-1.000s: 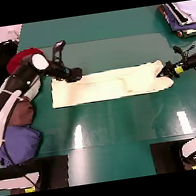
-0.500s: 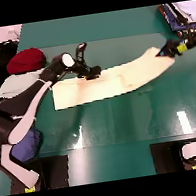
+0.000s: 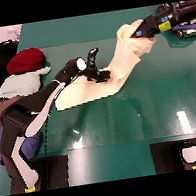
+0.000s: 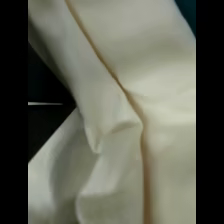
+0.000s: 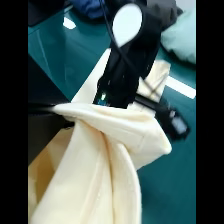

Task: Fold the shirts.

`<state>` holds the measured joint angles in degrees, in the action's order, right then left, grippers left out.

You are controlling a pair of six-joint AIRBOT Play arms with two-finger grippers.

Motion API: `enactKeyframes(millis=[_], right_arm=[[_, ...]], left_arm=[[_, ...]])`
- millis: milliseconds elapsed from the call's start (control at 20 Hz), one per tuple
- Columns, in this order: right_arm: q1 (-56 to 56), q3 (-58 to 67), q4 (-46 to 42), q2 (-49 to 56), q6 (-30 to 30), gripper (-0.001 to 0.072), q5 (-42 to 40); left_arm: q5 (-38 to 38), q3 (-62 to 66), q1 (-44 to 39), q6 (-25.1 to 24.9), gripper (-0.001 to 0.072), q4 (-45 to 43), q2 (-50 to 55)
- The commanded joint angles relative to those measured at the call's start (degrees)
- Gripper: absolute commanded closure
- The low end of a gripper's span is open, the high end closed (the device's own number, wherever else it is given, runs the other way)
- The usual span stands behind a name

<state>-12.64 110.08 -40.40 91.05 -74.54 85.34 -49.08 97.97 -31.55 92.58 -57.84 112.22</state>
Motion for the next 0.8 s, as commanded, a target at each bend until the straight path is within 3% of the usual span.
enactKeyframes(millis=[0,250,500,750], right_arm=[[-5.27,2.36,0.35,-0.13,-0.46,0.0699,-1.73],[-7.48,2.36,0.31,-0.11,-0.44,0.0699,-2.73],[-11.50,2.36,0.44,0.42,-0.42,0.0699,-3.58],[-26.71,2.36,0.42,7.82,3.32,0.0697,-14.05]], left_arm=[[-0.24,0.39,-0.17,-0.02,0.0683,0.00,0.31],[-5.73,2.23,2.99,0.81,0.0684,-8.17,-4.07],[-13.64,2.21,12.50,0.90,0.0683,-17.97,-12.85],[-15.08,2.21,24.63,-0.15,0.0683,-19.43,-24.85]])
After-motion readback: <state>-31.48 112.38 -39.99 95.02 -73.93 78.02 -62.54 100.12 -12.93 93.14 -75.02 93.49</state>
